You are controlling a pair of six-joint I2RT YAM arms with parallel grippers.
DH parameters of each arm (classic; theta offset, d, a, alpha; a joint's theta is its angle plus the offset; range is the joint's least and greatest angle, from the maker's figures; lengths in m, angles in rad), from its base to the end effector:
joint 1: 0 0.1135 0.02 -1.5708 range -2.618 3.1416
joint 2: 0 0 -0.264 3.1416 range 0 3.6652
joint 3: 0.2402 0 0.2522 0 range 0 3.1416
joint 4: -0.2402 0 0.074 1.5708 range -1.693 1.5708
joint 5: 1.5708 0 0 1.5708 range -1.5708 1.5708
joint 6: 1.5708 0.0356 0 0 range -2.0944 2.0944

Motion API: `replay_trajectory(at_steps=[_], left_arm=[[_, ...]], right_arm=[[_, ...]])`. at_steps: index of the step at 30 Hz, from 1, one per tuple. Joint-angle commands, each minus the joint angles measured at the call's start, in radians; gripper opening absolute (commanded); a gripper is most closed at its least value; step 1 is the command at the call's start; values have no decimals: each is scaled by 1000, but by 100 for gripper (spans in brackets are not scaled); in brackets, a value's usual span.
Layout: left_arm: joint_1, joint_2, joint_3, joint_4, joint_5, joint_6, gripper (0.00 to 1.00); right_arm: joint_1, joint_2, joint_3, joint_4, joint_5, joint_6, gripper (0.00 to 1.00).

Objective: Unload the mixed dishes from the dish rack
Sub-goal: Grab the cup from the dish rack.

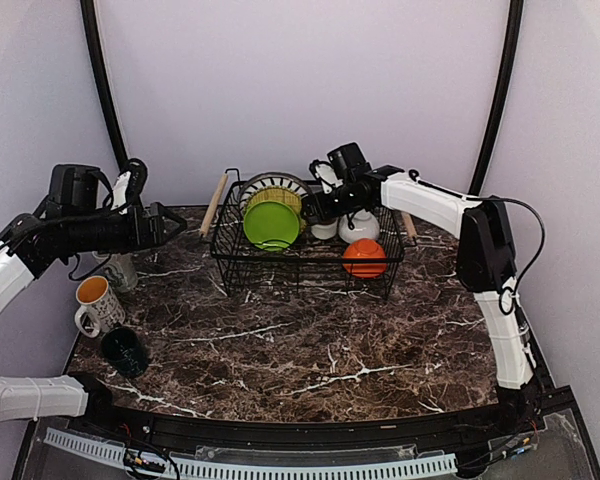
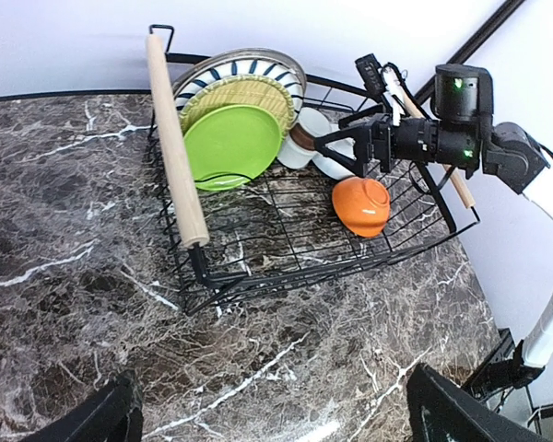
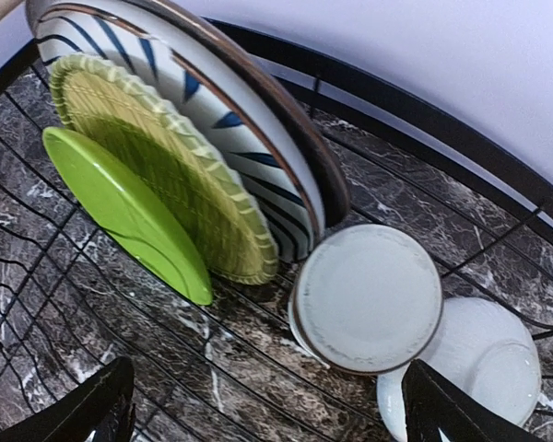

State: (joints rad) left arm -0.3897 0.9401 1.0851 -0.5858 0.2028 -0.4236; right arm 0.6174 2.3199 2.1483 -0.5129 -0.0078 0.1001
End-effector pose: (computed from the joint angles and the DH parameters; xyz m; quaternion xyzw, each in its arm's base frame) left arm 0.1790 -0.0813 0.3750 0.0400 0.8410 -0.2892 0.4554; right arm 0.4371 0.3107 0.2548 -0.2327 0.8729 0.1538 0.4003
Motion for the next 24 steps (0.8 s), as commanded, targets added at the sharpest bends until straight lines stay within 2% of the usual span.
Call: replay_trajectory(at_steps=[1, 13, 17, 24], left_arm=[[6, 35, 12, 61, 125, 73, 99], [6, 43, -28, 133, 221, 26, 99], [6, 45, -39, 151, 240, 11, 99], [6, 43, -50, 156, 243, -11, 99]], right_arm=[[-38, 27, 49, -56, 42, -51, 99], [-56, 184, 218, -57, 65, -93, 98], [-58, 200, 218, -14, 50, -94, 86], [-58, 202, 230, -1, 38, -109, 60]])
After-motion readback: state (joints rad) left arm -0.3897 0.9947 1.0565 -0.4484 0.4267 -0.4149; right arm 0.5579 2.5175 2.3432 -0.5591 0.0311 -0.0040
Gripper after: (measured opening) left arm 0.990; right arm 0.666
